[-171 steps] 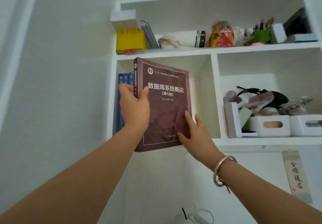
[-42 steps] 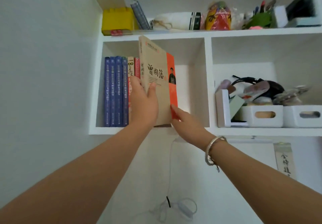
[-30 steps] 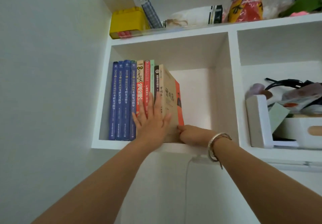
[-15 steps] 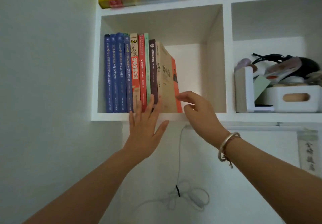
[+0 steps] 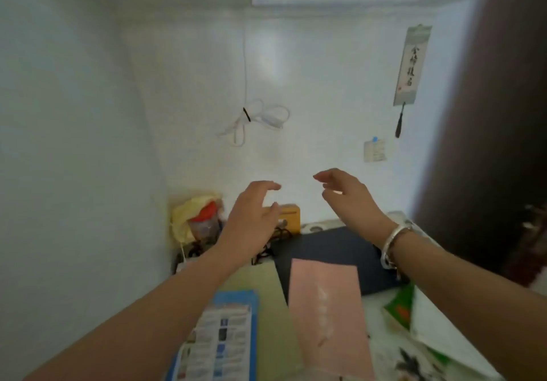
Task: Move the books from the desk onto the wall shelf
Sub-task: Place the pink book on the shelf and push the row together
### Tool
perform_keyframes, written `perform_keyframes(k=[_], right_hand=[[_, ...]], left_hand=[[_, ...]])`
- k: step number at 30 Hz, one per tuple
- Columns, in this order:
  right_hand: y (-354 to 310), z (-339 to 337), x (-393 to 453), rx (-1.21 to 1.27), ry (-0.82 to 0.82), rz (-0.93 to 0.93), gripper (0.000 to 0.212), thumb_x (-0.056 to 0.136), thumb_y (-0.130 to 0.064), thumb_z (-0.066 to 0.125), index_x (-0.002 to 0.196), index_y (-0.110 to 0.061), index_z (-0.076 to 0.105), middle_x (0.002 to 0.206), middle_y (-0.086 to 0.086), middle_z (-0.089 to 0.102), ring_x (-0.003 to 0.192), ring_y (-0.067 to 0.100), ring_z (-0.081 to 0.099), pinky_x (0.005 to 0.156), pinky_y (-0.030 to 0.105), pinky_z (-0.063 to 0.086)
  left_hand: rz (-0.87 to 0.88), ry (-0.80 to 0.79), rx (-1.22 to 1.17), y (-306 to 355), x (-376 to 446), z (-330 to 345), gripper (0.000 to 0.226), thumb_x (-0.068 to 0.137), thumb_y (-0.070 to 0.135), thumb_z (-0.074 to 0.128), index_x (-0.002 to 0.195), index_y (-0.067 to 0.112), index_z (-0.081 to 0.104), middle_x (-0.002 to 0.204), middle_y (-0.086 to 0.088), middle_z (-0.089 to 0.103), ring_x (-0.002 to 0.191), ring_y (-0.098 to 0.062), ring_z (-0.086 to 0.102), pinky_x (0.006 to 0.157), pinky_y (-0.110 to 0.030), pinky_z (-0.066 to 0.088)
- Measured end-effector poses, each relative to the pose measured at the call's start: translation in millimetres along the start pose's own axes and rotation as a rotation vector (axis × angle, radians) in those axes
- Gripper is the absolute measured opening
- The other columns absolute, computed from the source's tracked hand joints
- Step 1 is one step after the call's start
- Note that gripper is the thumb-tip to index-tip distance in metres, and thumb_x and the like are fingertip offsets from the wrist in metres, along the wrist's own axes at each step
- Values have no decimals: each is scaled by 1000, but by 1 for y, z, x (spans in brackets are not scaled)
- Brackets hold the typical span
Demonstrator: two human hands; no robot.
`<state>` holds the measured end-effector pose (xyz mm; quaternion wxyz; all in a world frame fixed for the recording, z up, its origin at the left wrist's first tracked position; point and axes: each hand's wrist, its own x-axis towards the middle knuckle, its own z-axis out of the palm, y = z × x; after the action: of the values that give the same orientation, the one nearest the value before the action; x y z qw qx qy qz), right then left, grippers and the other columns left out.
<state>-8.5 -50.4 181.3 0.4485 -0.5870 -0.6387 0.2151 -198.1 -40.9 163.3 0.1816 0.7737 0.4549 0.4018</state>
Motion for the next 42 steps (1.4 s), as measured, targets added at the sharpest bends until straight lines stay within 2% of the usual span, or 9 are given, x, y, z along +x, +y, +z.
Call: perform_keyframes(k=[2,9,17,21,24,28,33,36,42], right_hand=[[40,11,-20,-26,-41,159,36,91,-7,46,125,-16,55,133,0,53,120,16,51,74,11,43],[163,40,-56,-82,-176,723,41,87,-17,56,126,-10,50,113,8,53,99,22,51,90,37,46],[245,63,-55,43,-210,1088,55,87,-23,58,133,-2,38,123,12,50,107,27,48,84,39,41],[263,75,-44,223,-160,1192,44,84,-18,60,123,-4,44,113,15,55,97,30,53,81,37,42],[278,75,-42,308,-104,1206,50,83,-14,62,128,0,44,110,18,57,91,30,55,81,36,45],[275,76,-43,516,-30,1122,28,90,-3,55,113,12,57,89,19,63,75,30,60,73,41,53],[236,65,-36,472,42,841,9,91,-10,56,99,-8,59,102,18,65,84,29,62,83,49,54],[205,43,-37,486,53,687,13,92,-13,56,104,-9,60,102,14,67,83,27,64,82,47,55],[109,0,-36,728,136,477,22,91,-13,59,113,-13,60,103,7,71,86,24,68,78,41,59]], left_hand=[[-121,-112,-56,-19,-20,29,30,94,11,49,123,18,53,125,1,52,118,-11,48,92,-18,36],[-493,-385,-58,-74,-57,115,17,93,14,49,110,20,49,109,4,48,92,-16,51,73,-26,38],[-784,-499,6,-121,-48,185,26,91,14,53,115,9,43,112,-8,51,107,-29,53,85,-31,40],[-922,-552,136,-131,-35,207,43,91,23,50,127,2,39,128,-22,47,126,-35,36,100,-33,35],[-969,-585,185,-122,-22,217,47,91,27,48,131,5,36,135,-20,42,129,-33,34,106,-32,30],[-1014,-537,211,-120,-16,229,47,91,31,50,131,11,37,137,-12,42,129,-31,36,101,-29,30],[-1065,-356,-109,-129,-27,218,66,80,41,63,134,12,39,135,-11,46,129,-34,34,90,-28,33],[-945,-190,-352,-130,-25,196,82,47,67,66,113,19,57,117,-2,64,117,-30,56,102,-43,44],[-599,-15,-673,-60,-10,102,51,76,38,75,118,16,56,114,-3,68,103,-21,66,90,-44,54]])
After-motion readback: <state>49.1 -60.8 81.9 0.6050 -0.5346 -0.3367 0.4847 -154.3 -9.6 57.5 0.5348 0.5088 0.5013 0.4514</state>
